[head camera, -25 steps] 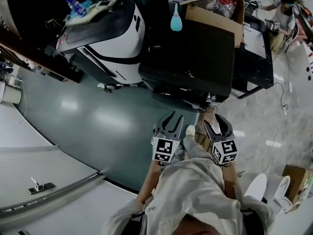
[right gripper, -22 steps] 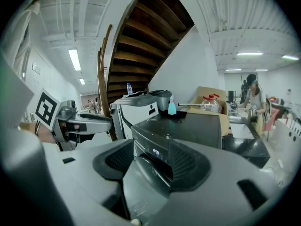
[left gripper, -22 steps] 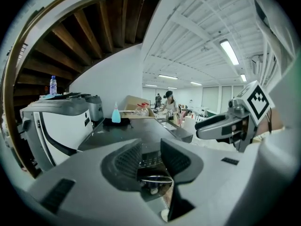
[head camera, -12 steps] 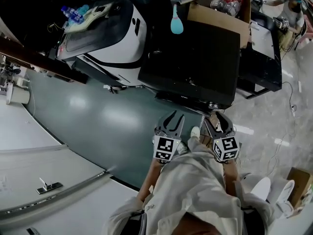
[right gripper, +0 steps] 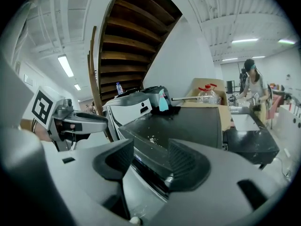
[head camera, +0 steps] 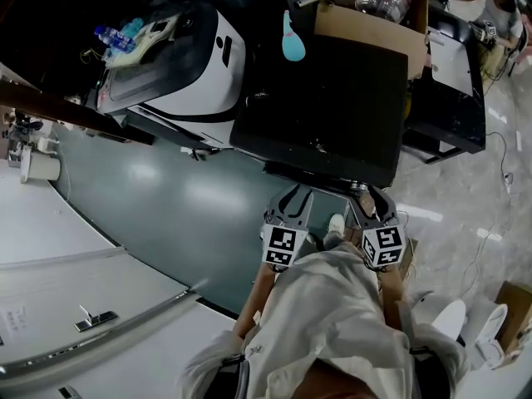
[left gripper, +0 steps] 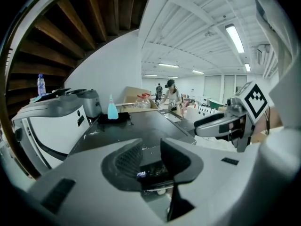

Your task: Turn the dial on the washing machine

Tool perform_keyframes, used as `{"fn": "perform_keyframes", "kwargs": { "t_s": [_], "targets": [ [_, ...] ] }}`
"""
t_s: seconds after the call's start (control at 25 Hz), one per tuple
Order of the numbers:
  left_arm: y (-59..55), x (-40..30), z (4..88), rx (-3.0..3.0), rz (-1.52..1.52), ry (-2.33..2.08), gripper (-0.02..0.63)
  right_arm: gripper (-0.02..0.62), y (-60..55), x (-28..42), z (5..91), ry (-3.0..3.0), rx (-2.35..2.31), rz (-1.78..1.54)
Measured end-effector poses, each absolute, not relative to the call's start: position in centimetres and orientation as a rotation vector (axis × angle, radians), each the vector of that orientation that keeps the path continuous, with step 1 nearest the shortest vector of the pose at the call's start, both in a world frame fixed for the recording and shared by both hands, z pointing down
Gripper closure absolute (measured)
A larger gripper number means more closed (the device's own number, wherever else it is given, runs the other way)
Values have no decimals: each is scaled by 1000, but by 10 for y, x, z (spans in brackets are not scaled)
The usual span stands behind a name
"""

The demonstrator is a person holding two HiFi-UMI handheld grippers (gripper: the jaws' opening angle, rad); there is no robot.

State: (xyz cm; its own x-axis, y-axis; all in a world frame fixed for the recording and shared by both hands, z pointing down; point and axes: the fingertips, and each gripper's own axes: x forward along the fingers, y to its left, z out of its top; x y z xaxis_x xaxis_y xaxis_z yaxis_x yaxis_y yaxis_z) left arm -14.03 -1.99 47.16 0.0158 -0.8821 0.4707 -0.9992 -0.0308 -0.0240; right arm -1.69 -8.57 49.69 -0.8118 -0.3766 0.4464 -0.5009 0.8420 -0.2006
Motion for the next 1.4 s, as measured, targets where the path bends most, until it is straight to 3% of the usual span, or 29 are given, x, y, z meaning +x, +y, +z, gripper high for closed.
{"fn": "perform_keyframes", "kwargs": {
  "t_s": [1.4],
  "targets": [
    [-41, -134, 555, 2443, 635, -1193, 479, 356, -65, 11, 579, -2189, 1365, 570]
  ]
}}
